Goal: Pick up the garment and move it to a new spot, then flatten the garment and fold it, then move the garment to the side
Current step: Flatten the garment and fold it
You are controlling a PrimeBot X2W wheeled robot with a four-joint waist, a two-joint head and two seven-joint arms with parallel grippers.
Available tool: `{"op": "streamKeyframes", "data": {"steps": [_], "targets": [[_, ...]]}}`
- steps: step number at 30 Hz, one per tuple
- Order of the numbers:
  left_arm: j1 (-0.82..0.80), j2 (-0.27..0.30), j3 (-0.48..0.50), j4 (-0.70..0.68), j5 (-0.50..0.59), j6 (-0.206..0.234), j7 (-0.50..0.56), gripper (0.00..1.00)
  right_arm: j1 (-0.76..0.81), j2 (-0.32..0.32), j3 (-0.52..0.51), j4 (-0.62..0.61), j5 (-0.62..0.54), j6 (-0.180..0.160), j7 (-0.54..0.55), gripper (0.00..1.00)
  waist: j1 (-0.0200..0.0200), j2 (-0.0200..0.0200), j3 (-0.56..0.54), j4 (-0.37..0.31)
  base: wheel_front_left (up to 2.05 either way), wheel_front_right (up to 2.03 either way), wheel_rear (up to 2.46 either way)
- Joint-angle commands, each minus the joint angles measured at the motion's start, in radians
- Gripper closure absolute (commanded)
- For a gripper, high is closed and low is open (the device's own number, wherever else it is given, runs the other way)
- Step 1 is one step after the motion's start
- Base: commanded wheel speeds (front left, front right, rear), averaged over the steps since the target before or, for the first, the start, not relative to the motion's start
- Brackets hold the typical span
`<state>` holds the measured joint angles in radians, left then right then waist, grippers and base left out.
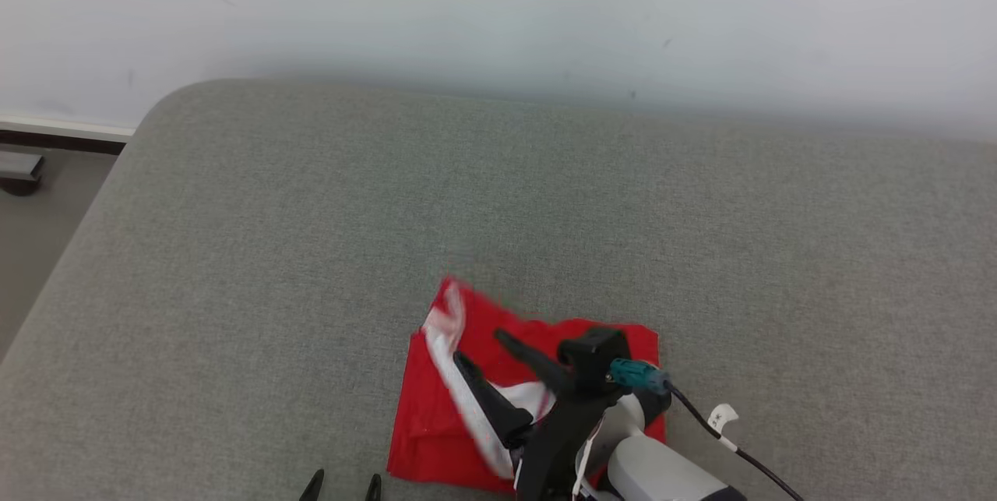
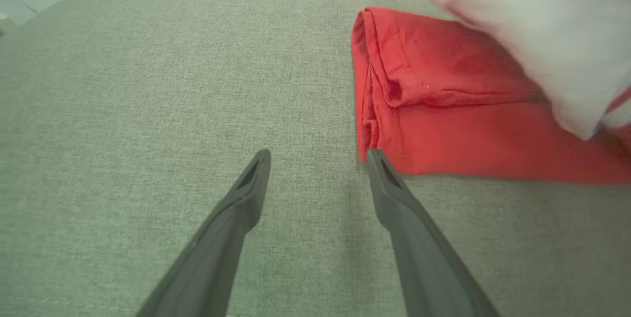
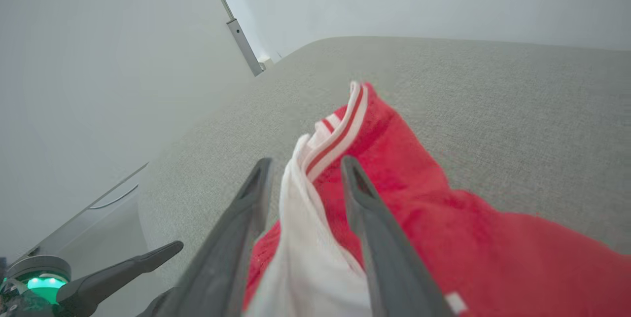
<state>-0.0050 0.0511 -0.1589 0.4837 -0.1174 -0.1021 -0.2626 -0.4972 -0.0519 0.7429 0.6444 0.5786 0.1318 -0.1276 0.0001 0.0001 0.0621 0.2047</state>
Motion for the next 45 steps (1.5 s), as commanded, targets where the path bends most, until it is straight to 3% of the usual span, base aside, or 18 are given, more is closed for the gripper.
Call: {"op": "streamKeyframes", "data": {"steps": [1,9,12,23,29,38,45], "targets": [[-0.003,-0.001,0.006,-0.005,-0.002,0.006,-0.003,0.00,-0.016,0.002,-0.002,0.020,0.015,-0.003,-0.033,0.00,-0.0001,-0.0001,0.003,-0.007,0.00,0.00,0.00],[-0.008,-0.001,0.016,-0.017,-0.014,0.021,-0.003,0.00,-0.043,0.002,-0.095,0.110,-0.008,-0.003,-0.130,0.00,-0.0001,-0.0001,-0.001,-0.066,0.00,0.00,0.00],[-0.004,-0.001,0.026,-0.025,-0.007,0.030,-0.003,0.00,-0.018,0.000,-0.187,0.153,-0.070,-0.003,-0.137,0.00,-0.0001,-0.0001,-0.011,-0.090,0.00,0.00,0.00],[0.025,0.000,0.087,-0.058,0.022,0.038,-0.003,0.00,0.177,-0.012,-0.519,0.030,-0.318,-0.003,-0.138,0.00,-0.0001,-0.0001,-0.042,-0.141,0.00,0.00,0.00],[0.033,0.000,0.117,-0.068,0.026,0.035,-0.003,0.00,0.261,-0.005,-0.637,-0.031,-0.431,-0.003,-0.138,0.00,-0.0001,-0.0001,-0.052,-0.178,0.00,0.00,0.00],[0.040,-0.001,0.147,-0.089,0.020,0.036,-0.003,0.00,0.336,0.002,-0.758,-0.116,-0.488,-0.003,-0.138,0.00,-0.0001,-0.0001,-0.061,-0.234,0.00,0.00,0.00],[0.042,-0.001,0.170,-0.098,0.013,0.042,-0.003,0.00,0.360,0.002,-0.762,-0.156,-0.490,-0.003,-0.138,0.00,-0.0001,-0.0001,-0.071,-0.273,0.00,0.00,0.00]]}}
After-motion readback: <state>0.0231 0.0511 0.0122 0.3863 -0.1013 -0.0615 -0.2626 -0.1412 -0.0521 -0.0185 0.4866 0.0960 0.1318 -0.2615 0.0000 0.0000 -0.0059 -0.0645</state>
